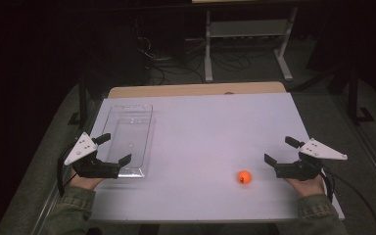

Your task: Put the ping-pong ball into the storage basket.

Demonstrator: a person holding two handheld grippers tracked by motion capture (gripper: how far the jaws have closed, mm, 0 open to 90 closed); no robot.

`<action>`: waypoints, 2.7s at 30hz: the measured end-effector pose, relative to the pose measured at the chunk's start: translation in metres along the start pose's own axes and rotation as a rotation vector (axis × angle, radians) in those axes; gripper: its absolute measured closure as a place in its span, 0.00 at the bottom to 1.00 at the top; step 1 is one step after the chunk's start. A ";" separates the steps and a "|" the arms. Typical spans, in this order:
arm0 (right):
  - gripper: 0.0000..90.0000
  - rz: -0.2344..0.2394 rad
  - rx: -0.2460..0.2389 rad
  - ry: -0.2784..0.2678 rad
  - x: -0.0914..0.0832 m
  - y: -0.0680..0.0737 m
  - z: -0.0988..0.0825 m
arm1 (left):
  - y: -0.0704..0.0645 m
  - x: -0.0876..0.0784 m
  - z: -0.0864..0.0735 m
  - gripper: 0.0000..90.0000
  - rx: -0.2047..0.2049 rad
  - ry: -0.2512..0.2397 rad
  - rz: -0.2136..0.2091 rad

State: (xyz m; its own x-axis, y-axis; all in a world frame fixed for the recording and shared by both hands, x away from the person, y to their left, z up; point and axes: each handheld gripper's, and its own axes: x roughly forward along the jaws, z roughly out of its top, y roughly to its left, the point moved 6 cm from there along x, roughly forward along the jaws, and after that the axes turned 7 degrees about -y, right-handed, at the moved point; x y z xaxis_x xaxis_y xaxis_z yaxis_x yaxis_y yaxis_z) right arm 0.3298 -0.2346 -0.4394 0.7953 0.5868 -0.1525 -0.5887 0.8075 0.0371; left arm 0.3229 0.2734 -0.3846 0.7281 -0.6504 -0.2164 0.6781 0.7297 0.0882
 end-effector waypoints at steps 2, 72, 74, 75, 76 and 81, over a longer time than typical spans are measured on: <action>0.00 0.002 0.003 0.002 0.000 0.000 0.000 | -0.001 0.002 0.003 0.00 0.006 0.007 -0.010; 0.00 0.015 0.009 0.002 0.001 0.000 0.000 | -0.037 0.069 0.056 0.00 0.193 0.210 -0.199; 0.00 0.015 0.009 0.002 0.001 0.000 0.000 | -0.039 0.070 0.056 0.00 0.196 0.213 -0.203; 0.00 0.015 0.009 0.002 0.001 0.000 0.000 | -0.040 0.071 0.056 0.00 0.198 0.214 -0.206; 0.00 0.015 0.010 0.002 0.000 0.000 0.000 | -0.040 0.071 0.056 0.00 0.198 0.214 -0.207; 0.00 0.017 0.008 0.003 0.001 0.000 0.000 | -0.045 0.076 0.057 0.00 0.214 0.227 -0.219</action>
State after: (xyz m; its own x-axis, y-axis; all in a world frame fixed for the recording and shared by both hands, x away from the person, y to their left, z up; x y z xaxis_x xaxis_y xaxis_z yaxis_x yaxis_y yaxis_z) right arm 0.3300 -0.2342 -0.4398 0.7847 0.6002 -0.1551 -0.6010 0.7979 0.0474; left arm 0.3537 0.1792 -0.3499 0.5392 -0.7051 -0.4606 0.8382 0.5023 0.2123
